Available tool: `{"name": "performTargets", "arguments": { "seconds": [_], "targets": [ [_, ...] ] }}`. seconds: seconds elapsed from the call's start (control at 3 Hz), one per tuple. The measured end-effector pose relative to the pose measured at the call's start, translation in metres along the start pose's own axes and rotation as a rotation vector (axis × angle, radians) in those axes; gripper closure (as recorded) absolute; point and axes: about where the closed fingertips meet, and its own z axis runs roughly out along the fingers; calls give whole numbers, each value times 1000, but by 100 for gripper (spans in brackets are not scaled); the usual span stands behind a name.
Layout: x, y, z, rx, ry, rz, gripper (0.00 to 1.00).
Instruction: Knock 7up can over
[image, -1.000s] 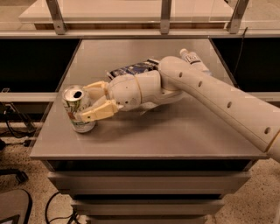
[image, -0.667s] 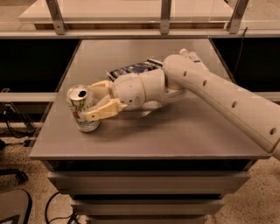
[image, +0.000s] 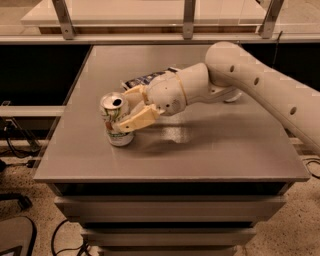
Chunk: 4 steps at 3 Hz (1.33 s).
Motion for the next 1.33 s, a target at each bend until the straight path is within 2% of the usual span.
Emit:
{"name": "performTargets", "arguments": {
  "seconds": [0.67, 1.33],
  "targets": [
    [13, -12, -50, 27, 349, 19, 100],
    [6, -24, -91, 69, 606, 9, 100]
  ]
}}
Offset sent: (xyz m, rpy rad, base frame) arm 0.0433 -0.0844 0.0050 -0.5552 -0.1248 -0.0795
